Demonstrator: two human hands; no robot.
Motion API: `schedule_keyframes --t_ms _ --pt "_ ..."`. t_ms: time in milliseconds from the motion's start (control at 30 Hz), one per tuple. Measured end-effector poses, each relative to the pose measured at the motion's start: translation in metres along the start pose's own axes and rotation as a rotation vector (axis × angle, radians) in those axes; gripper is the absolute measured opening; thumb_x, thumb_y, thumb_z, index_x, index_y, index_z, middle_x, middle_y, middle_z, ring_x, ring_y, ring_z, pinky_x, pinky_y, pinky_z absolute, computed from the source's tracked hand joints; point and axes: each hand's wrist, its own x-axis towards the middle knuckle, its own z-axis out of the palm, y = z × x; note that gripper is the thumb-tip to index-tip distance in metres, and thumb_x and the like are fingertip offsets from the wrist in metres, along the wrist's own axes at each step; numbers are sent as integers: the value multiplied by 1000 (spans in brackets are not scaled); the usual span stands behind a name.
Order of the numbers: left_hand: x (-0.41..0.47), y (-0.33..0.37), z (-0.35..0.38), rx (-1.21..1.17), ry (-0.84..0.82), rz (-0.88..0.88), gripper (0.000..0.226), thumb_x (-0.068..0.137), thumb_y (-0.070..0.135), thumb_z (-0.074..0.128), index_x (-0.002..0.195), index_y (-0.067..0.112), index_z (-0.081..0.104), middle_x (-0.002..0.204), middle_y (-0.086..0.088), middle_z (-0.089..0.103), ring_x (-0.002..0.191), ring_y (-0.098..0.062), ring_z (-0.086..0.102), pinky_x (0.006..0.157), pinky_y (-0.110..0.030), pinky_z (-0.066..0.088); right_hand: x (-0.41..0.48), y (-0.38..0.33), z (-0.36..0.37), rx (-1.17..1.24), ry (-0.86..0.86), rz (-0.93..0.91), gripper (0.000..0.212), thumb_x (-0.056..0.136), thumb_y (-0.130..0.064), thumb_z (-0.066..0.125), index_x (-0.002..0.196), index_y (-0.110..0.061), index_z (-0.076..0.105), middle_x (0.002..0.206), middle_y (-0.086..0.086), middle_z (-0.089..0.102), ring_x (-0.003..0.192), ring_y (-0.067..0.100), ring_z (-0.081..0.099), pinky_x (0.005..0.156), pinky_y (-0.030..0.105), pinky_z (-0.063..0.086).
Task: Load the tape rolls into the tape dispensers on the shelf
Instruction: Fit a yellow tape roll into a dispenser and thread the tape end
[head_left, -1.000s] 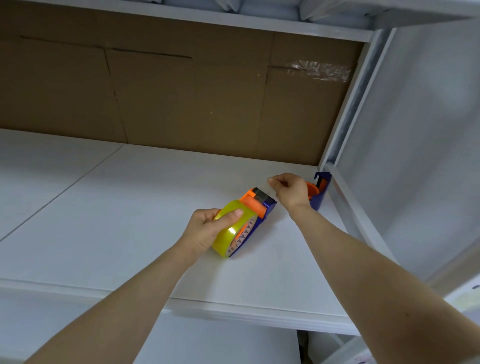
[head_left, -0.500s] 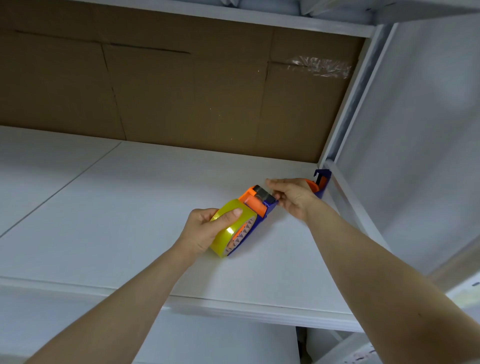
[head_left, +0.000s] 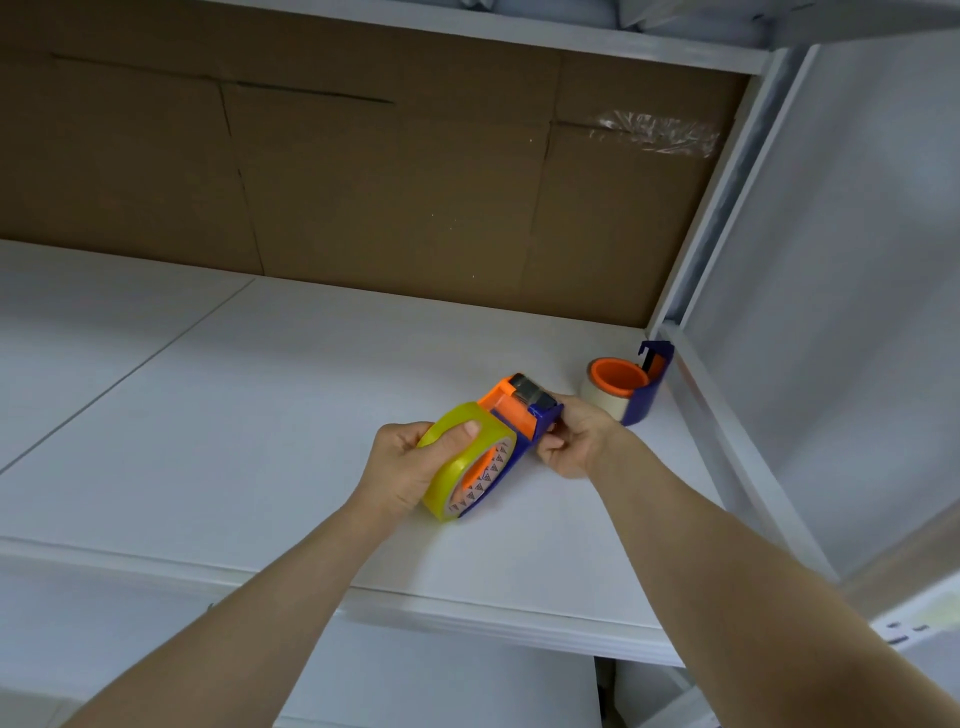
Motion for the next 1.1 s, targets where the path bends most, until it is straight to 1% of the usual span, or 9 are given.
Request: schedule_keyframes --t_ms 233,367,400,467,533,600,767,900,1100 --pt "-3 -1 -1 -32 19 17 24 79 25 68 63 7 66 51 3 69 47 -7 65 50 -17 53 2 7 2 29 -14 0 23 88 -2 44 69 -12 52 46 2 55 30 5 37 26 13 23" --pt "-4 -1 -2 -22 16 15 24 80 25 68 65 6 67 52 3 69 48 -7 65 50 -16 53 -5 0 -5 -377 31 -116 24 88 5 41 72 -10 52 58 4 52 31 5 39 28 13 27" --pt "-5 -1 -2 -26 15 14 24 80 25 68 66 5 67 52 3 69 48 -7 65 50 -16 53 -7 -4 -3 -474 91 -185 21 89 2 44 74 -9 53 61 5 52 37 7 44 32 15 33" --pt "-6 0 -2 -24 9 18 25 80 24 68 65 4 66 51 3 68 47 -6 64 50 -16 53 -10 -14 4 -463 181 -332 14 92 -11 52 79 -8 57 69 6 59 59 15 57 56 24 51" --pt "-7 1 -1 -10 7 27 27 81 23 68 62 4 63 47 3 66 44 -6 62 48 -15 52 -15 -20 15 -372 134 -377 18 90 -24 60 79 -9 61 78 5 66 79 22 65 79 36 56" --pt "-8 2 1 -1 10 27 27 81 22 68 61 5 63 46 4 65 42 -5 62 47 -14 51 -18 -18 24 -390 94 -363 18 85 -26 66 78 -12 58 79 6 67 82 23 65 86 40 56" --pt "-9 3 2 -5 25 31 25 80 22 68 63 5 65 47 4 67 44 -5 63 48 -14 52 -18 -16 29 -381 109 -361 18 84 -24 68 87 -9 56 84 10 66 85 25 66 84 42 57" --pt "-9 2 3 -8 44 30 26 81 24 69 63 5 66 48 3 67 45 -6 63 49 -16 53 -22 -8 17 -198 -96 -236 17 91 -20 59 101 -6 58 88 11 67 79 21 65 73 37 56" --pt "-6 1 5 20 47 30 29 79 25 70 69 -2 67 50 1 67 46 -9 64 51 -19 53 -21 3 -1 -37 -226 -282 17 95 -13 48 107 -5 57 95 12 66 85 21 64 69 34 58"
